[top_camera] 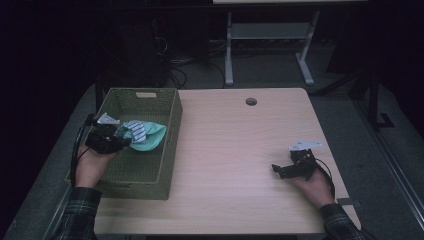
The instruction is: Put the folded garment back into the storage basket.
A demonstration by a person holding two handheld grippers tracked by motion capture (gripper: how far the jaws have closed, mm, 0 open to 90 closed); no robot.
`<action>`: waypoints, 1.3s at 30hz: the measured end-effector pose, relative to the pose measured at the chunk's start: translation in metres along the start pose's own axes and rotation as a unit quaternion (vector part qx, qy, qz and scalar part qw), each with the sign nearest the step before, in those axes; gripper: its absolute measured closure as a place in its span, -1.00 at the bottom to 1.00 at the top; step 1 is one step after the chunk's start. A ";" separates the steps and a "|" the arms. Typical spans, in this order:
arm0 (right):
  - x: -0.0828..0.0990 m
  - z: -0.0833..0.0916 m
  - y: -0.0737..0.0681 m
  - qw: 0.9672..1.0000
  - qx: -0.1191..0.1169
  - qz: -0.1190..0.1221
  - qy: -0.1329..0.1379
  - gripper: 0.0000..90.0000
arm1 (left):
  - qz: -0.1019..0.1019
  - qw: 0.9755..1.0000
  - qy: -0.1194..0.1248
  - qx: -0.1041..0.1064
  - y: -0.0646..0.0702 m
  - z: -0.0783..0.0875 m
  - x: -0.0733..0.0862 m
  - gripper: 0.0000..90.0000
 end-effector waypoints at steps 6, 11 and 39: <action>0.000 0.000 0.000 1.000 0.000 0.000 0.000 -0.91 | 0.004 1.000 -0.017 0.010 -0.004 -0.017 0.011 0.75; 0.000 0.000 0.000 1.000 0.000 0.000 0.000 -0.91 | 0.003 0.999 -0.034 0.019 -0.003 -0.028 0.013 0.73; 0.000 0.000 0.000 1.000 0.000 0.000 0.000 -0.92 | 0.010 0.999 0.011 0.046 0.008 -0.018 -0.003 -0.61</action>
Point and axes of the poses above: each handheld gripper's, and its own axes: z roughly backward along the jaws, x roughly out of its underside, y roughly to its right, the point moved 10 cm from there along -z, roughly forward along the jaws, and after that the axes turned 7 degrees about -y, right-handed, at the moved point
